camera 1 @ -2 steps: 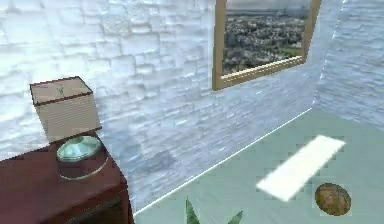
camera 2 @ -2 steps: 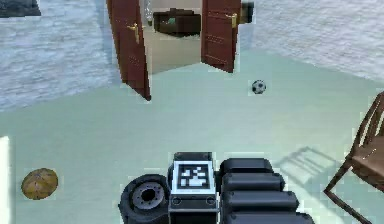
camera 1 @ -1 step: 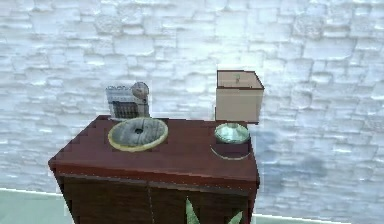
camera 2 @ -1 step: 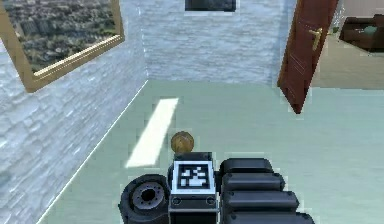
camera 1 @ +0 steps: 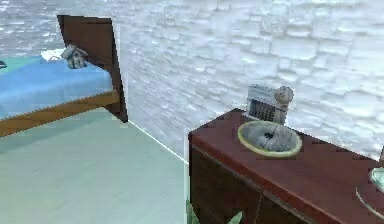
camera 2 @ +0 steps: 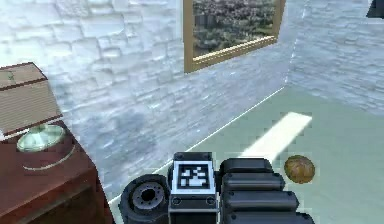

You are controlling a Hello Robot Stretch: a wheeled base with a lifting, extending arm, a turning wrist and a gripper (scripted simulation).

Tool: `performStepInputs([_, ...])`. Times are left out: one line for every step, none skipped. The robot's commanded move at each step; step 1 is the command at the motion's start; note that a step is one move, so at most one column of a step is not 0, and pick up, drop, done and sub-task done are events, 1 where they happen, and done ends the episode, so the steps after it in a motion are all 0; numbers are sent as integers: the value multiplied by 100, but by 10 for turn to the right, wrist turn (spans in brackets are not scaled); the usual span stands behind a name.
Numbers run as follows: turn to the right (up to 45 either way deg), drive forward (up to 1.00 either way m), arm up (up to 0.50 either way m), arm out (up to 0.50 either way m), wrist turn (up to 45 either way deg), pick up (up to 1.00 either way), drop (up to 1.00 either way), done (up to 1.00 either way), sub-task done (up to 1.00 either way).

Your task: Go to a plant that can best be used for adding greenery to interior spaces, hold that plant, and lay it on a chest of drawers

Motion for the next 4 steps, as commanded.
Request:
performStepInputs([450,0,0,0,0,0,0,0,0])
performStepInputs([300,0,0,0,0,0,0,0,0])
performStepInputs([-450,0,0,0,0,0,0,0,0])
performStepInputs([-120,0,0,0,0,0,0,0,0])
